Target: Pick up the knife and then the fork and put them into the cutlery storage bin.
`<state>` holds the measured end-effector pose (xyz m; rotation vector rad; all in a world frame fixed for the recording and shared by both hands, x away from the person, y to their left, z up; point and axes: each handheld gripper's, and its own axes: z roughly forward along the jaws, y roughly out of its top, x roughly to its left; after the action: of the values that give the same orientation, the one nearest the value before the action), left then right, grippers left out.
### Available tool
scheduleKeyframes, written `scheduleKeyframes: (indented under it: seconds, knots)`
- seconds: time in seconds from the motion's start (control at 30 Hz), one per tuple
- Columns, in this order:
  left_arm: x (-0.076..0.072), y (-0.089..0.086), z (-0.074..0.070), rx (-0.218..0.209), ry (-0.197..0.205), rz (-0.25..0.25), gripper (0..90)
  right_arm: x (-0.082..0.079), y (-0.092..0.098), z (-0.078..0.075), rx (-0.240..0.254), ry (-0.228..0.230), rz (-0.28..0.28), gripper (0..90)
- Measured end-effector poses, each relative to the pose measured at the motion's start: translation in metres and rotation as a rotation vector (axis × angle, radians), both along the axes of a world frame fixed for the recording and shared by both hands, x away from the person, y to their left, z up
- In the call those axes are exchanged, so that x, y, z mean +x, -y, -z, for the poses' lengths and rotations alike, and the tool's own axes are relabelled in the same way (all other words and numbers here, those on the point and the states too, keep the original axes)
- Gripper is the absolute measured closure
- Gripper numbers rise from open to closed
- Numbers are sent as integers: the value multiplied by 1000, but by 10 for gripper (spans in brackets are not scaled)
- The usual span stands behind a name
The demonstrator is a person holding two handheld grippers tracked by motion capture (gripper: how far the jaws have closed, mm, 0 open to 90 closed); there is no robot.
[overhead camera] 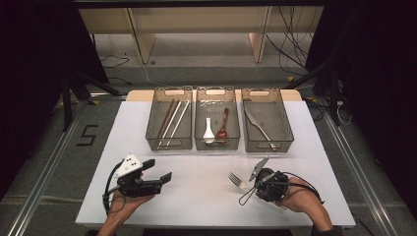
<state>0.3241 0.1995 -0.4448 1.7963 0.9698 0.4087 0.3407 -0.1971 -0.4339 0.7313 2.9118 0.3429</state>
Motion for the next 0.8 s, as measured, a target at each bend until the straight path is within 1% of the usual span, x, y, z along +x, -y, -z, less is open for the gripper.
scheduleKeyframes:
  seconds: [0.07,0.1,0.23,0.5,0.8]
  knots:
    - [0,0,0,0,0,0,185,1,2,-2,8,6,18,842]
    - [0,0,0,0,-2,0,185,2,3,-3,12,15,19,842]
    - [0,0,0,-2,1,-1,185,4,6,-6,33,24,52,841]
    - [0,0,0,-1,0,-1,185,8,11,-12,68,52,80,841]
    - [0,0,0,-1,1,-1,185,14,15,-17,89,79,102,841]
